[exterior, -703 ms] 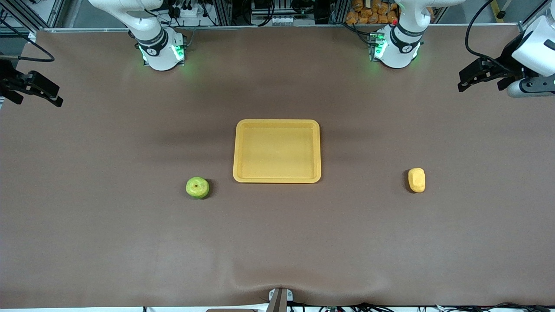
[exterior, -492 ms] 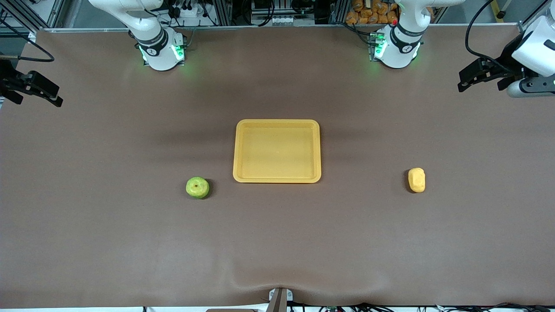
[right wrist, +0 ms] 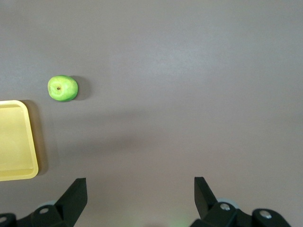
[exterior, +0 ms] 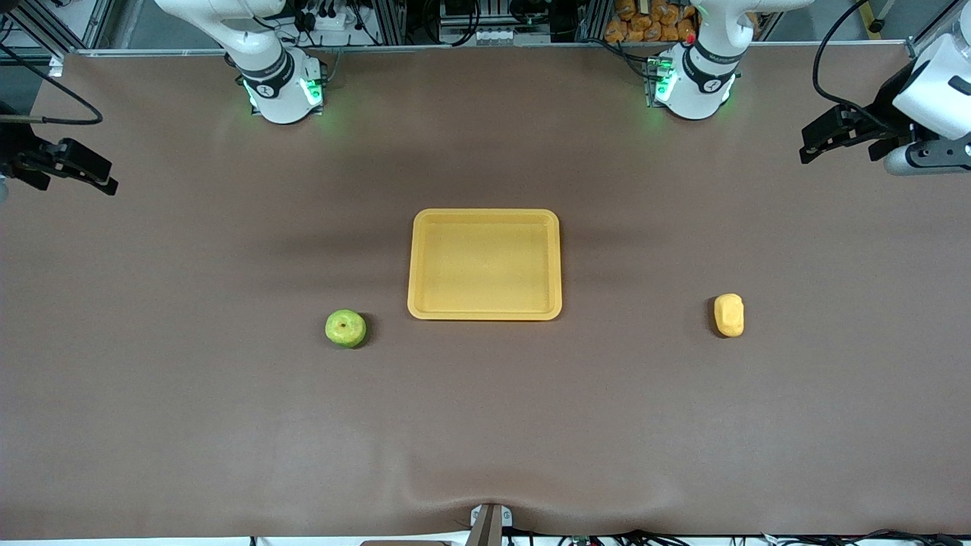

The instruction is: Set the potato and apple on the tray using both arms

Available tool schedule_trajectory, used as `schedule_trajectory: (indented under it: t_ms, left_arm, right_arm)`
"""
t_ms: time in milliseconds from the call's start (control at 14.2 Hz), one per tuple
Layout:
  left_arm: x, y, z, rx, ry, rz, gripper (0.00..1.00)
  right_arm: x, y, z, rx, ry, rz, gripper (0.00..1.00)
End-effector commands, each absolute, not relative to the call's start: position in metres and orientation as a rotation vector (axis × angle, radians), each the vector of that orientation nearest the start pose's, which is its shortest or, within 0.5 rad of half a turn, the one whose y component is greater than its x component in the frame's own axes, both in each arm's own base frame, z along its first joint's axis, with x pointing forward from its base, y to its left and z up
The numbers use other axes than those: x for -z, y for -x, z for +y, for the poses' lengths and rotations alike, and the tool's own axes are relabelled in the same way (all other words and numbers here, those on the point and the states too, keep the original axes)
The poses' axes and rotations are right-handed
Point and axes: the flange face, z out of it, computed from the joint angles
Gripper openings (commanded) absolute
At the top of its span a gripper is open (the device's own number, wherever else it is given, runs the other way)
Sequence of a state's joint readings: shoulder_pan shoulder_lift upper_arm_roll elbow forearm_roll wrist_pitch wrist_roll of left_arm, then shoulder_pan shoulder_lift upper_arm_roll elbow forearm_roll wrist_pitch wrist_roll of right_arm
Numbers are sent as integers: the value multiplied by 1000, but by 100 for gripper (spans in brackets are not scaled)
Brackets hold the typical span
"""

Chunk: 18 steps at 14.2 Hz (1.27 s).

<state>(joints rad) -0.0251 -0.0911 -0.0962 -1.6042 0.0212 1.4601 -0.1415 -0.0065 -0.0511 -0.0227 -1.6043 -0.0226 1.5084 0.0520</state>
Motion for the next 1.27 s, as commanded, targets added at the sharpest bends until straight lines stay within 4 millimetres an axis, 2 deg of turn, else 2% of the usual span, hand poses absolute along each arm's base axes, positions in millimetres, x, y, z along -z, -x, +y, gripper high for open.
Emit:
schedule_trajectory:
  t_ms: [0, 211, 422, 633, 844, 1195]
  left_arm:
    - [-647, -511, -62, -98, 3121, -6, 100]
    - [-636, -515, -59, -133, 3115, -18, 100]
    - [-621, -524, -59, -176, 3113, -18, 100]
    - [-595, -531, -57, -236, 3107, -27, 100]
    - [-566, -540, -56, -239, 3099, -28, 100]
    - [-499, -548, -51, -203, 3091, -30, 100]
  right_arm:
    - [-616, -546, -22, -134, 3178, 120, 100]
    - [-609, -549, -22, -153, 3179, 119, 100]
    - [-585, -560, -23, -222, 3176, 118, 100]
    - [-561, -570, -23, -288, 3172, 114, 100]
    - [-531, -582, -20, -368, 3166, 104, 100]
    - [-504, -593, -21, -424, 3161, 102, 100]
